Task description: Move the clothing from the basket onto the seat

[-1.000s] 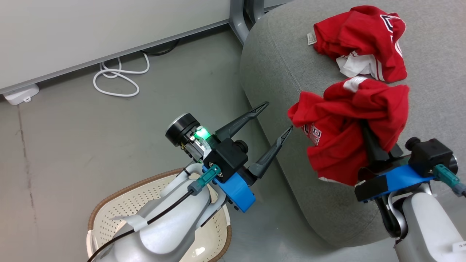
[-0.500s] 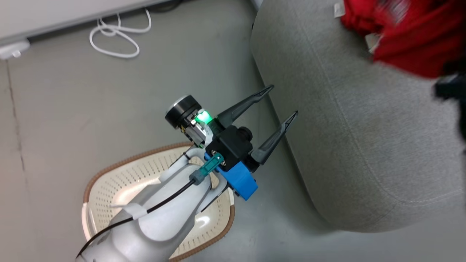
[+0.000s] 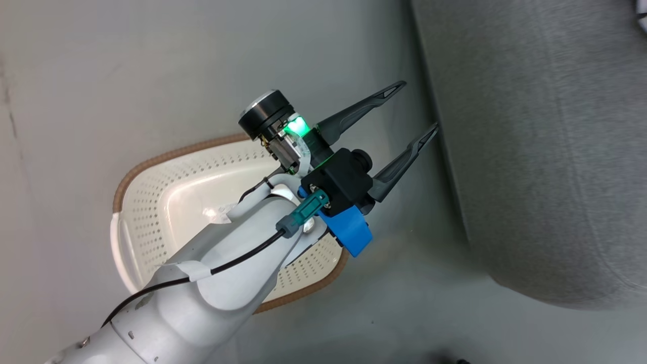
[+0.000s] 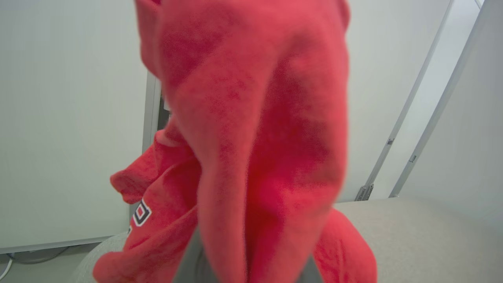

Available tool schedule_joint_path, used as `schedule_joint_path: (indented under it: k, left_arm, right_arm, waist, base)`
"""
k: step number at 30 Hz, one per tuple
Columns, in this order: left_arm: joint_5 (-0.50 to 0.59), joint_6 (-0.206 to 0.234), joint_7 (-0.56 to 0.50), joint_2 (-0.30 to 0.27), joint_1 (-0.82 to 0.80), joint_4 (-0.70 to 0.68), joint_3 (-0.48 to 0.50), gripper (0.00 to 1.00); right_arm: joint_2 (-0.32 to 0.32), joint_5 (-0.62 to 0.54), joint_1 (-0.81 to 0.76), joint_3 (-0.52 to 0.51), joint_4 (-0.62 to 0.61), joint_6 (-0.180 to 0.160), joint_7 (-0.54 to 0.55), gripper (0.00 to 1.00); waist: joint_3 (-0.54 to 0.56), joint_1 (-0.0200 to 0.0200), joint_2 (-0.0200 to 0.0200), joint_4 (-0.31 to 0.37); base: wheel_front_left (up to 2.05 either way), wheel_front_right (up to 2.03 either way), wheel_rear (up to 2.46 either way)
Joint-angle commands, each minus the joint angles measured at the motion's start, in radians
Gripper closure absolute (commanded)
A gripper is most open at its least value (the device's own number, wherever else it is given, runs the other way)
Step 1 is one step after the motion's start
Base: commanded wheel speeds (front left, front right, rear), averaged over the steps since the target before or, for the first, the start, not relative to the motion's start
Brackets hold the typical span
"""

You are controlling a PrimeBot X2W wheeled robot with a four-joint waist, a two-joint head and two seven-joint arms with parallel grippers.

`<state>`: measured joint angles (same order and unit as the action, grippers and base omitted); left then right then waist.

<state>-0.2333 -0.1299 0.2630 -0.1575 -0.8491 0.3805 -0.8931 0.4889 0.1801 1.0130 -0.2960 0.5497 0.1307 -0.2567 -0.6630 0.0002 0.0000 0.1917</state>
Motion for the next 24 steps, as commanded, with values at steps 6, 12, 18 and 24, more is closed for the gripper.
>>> schedule_joint_path:
  k: [6,12,18,24]
  left_arm:
    - [0.006,0.000,0.003,-0.002,-0.044,-0.008,-0.009,0.00]
    - [0.008,0.000,0.003,-0.009,-0.052,-0.009,-0.005,0.00]
    - [0.008,0.000,0.003,-0.021,-0.033,-0.003,0.005,0.00]
    - [0.006,0.006,0.003,-0.018,0.004,-0.005,0.033,0.00]
  right_arm:
    - [0.033,-0.029,0.020,-0.034,0.213,0.000,0.003,1.00]
    - [0.042,-0.042,0.020,-0.064,0.403,0.000,0.001,1.00]
    - [0.017,-0.046,0.038,-0.062,0.455,0.000,-0.007,0.00]
    - [-0.009,-0.053,-0.059,-0.099,0.341,0.000,-0.009,0.00]
  waist:
    - [-0.082,-0.0002,0.0000,-0.052]
    - [-0.107,-0.0002,0.0000,-0.068]
    - [-0.089,-0.0002,0.0000,-0.059]
    - [-0.014,-0.0002,0.0000,-0.047]
  base:
    - [0.00,0.00,0.00]
    - [0.00,0.00,0.00]
    - [0.00,0.00,0.00]
    - [0.00,0.00,0.00]
